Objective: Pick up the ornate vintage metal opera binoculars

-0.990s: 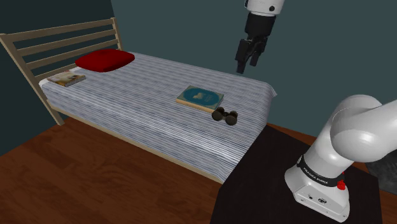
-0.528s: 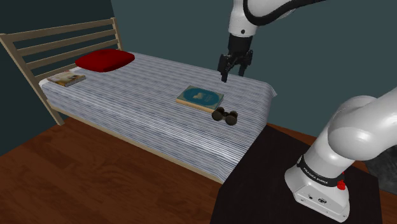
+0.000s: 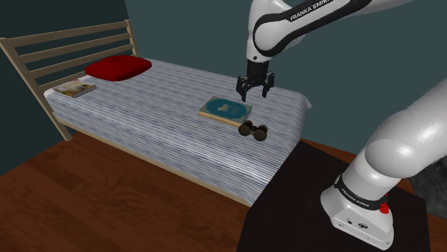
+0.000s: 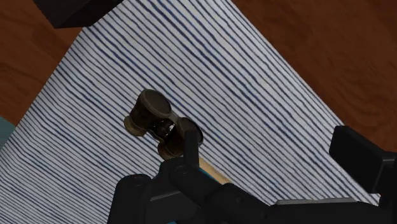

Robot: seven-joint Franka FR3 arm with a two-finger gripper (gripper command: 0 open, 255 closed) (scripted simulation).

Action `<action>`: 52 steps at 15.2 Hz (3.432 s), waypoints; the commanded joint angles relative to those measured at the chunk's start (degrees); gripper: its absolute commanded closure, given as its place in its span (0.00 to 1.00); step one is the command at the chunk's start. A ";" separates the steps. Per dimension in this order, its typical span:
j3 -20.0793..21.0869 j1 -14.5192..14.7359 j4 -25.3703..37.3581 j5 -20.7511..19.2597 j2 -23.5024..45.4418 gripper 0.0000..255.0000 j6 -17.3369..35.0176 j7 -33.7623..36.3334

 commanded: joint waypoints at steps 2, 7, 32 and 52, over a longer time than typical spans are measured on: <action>-0.26 -1.91 1.72 -1.68 5.84 0.00 3.29 5.04; -1.75 -4.39 4.67 -4.51 15.12 0.00 8.07 13.00; -13.44 -11.24 21.06 -5.31 51.05 0.00 22.31 36.87; -13.46 -11.21 20.74 -5.32 50.03 1.00 21.61 36.80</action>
